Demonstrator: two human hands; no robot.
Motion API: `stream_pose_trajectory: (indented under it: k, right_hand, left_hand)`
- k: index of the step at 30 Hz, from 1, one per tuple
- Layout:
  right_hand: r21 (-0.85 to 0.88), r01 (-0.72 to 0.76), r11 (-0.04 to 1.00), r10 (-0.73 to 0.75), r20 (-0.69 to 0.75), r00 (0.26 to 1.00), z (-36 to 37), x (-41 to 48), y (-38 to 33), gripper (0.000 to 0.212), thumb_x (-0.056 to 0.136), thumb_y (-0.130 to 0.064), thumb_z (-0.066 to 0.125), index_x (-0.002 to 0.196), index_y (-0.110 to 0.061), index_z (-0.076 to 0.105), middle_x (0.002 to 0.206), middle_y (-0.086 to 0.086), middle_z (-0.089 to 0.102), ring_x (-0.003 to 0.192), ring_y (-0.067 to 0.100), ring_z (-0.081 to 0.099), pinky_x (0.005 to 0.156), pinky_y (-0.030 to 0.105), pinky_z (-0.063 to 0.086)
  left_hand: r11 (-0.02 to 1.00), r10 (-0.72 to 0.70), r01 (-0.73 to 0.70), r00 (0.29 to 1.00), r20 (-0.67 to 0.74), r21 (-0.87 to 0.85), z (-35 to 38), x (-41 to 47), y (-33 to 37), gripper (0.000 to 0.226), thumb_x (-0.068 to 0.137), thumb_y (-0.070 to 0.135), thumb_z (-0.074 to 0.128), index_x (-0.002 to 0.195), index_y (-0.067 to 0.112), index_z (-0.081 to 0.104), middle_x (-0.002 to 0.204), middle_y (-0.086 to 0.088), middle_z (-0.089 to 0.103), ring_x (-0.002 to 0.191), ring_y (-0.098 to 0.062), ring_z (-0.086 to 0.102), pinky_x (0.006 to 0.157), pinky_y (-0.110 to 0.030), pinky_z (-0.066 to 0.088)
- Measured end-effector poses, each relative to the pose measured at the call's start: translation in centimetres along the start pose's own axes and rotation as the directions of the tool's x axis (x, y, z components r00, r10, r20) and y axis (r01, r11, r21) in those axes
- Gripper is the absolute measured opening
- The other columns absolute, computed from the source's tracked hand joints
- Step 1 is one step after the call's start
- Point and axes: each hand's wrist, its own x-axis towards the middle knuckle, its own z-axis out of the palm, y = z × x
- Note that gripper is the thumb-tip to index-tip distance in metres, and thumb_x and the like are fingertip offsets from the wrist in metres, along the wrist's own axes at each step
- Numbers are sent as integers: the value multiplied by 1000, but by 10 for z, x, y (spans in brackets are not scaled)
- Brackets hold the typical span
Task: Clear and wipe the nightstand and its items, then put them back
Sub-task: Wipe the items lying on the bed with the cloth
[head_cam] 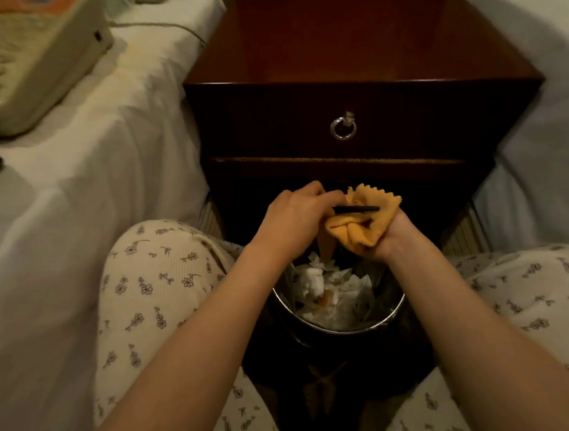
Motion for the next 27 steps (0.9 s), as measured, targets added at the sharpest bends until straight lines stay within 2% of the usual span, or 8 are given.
stream_pose_trajectory:
  k: [4, 10, 14, 17, 20, 23, 25, 27]
  right_hand:
    - [-110, -15, 994, 21, 49, 999, 5, -10, -7, 34, 99, -29, 35, 76, -10, 51, 54, 3, 59, 42, 11, 58, 40, 15, 48]
    - [94, -18, 995, 8, 102, 995, 25, -32, -17, 33, 97, -32, 43, 76, -10, 55, 62, 2, 57, 52, 9, 55, 44, 16, 48]
    - [-42, 21, 999, -10, 239, 971, 57, -46, -24, 58, 100, -37, 36, 68, 0, 67, 49, 3, 58, 36, 7, 53, 38, 13, 46]
    - [-137, 84, 987, -41, 291, 956, 84, -54, -24, 45, 99, -42, 39, 91, -1, 57, 56, 6, 59, 34, 11, 55, 32, 16, 43]
    - [-155, 59, 986, -2, 345, 939, 106, -65, -22, 34, 96, -38, 45, 85, -8, 55, 51, -2, 56, 34, 5, 53, 33, 10, 41]
    - [-129, 66, 989, -15, 366, 931, 128, -77, -20, 17, 80, -20, 70, 80, -12, 55, 56, -6, 55, 34, 3, 53, 35, 9, 42]
    - [-154, 141, 978, -80, 347, 935, 145, -87, -17, 16, 90, -28, 58, 78, -18, 55, 64, -4, 53, 36, 4, 52, 34, 8, 40]
    - [-127, 205, 971, -133, 424, 896, 163, -100, -9, 15, 96, -28, 47, 83, -29, 52, 67, -4, 59, 46, 7, 59, 38, 10, 45]
  left_hand:
    - [989, -34, 39, 999, -39, 143, -19, -7, -6, 42, 96, 15, 43, 134, 32, 43, 120, 0, 49, 97, -23, 54, 85, -29, 37]
    - [959, -62, 93, 991, -120, 269, -73, -23, -12, 44, 93, 7, 40, 132, 28, 45, 119, -1, 49, 104, -21, 52, 75, -27, 28]
    - [934, -90, 159, 971, -220, 320, -115, -39, -8, 48, 92, 3, 41, 131, 29, 46, 119, -1, 47, 105, -20, 50, 73, -27, 26]
    - [912, -71, 173, 960, -272, 373, -144, -51, 1, 47, 92, 3, 41, 131, 29, 46, 123, -1, 45, 108, -21, 48, 82, -30, 32]
    - [892, -56, 190, 947, -316, 411, -174, -65, 4, 42, 94, 8, 39, 128, 30, 49, 122, -1, 47, 109, -21, 48, 81, -28, 29]
    - [869, -55, 207, 943, -327, 449, -205, -82, 2, 41, 95, 9, 40, 127, 31, 51, 120, -2, 48, 109, -21, 48, 77, -24, 24]
    - [844, -36, 190, 953, -301, 501, -226, -96, 0, 39, 95, 9, 40, 126, 30, 52, 120, -1, 49, 111, -21, 47, 82, -25, 30]
    - [808, -19, 186, 956, -292, 559, -247, -115, -2, 38, 95, 9, 41, 124, 31, 53, 120, 1, 50, 112, -19, 46, 88, -28, 33]
